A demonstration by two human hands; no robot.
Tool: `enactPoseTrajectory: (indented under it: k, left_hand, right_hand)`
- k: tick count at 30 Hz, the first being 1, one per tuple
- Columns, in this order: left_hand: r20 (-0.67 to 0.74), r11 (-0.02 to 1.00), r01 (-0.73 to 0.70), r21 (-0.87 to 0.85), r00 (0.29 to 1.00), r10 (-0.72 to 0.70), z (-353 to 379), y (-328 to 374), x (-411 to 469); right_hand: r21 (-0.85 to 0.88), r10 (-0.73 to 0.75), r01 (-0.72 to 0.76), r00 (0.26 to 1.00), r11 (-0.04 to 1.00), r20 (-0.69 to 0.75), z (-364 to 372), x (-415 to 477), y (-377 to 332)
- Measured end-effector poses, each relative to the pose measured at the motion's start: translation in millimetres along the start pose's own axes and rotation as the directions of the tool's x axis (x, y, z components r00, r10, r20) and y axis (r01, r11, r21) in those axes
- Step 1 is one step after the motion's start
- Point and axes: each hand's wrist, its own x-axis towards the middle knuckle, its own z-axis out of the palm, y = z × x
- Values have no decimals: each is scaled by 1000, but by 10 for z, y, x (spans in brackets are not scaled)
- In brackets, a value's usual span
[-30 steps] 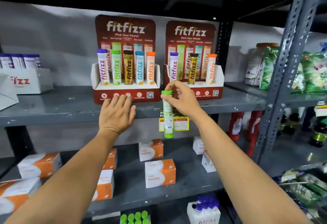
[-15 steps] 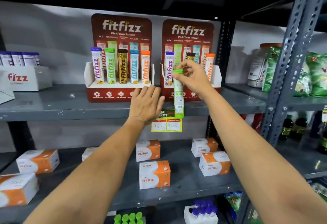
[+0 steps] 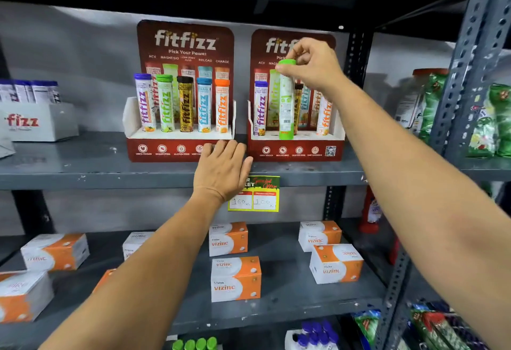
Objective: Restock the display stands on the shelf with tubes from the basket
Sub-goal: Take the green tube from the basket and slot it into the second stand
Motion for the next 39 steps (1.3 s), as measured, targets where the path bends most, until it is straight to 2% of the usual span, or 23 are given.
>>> enactPoseTrajectory:
  k: [5,8,13,18,24,29,39]
  left_hand:
    - [-38,1000,-5,3,999,5,-21,13,-6]
    - [-38,1000,-1,7,999,1,-21,18,-13]
    - [-42,1000,-3,22,999,4,-4,16,-15]
    - [-48,1000,-1,30,999,3,1,12,-14]
    - [-51,1000,5,29,999,-4,13,22,-15]
    - [-42,1000,7,30,999,-5,19,20,-18]
    - [-43,999,3,42,999,-1,36,15,-19]
  right_hand:
    - [-24,111,-109,962,994,251,-53,190,-104]
    - [-85,142,-121,938,989,317,-59,244,-140]
    - [-123,85,-45,936,991,343,-87,308,-44]
    - [-201,16,43,959,979,282,-98,393,36]
    - [-366,41,91,941,926,337,-171,519,35]
    - [-397,-12,150,944,906,330,-165,544,28]
    - [-453,19,177,918,874,396,92,551,158]
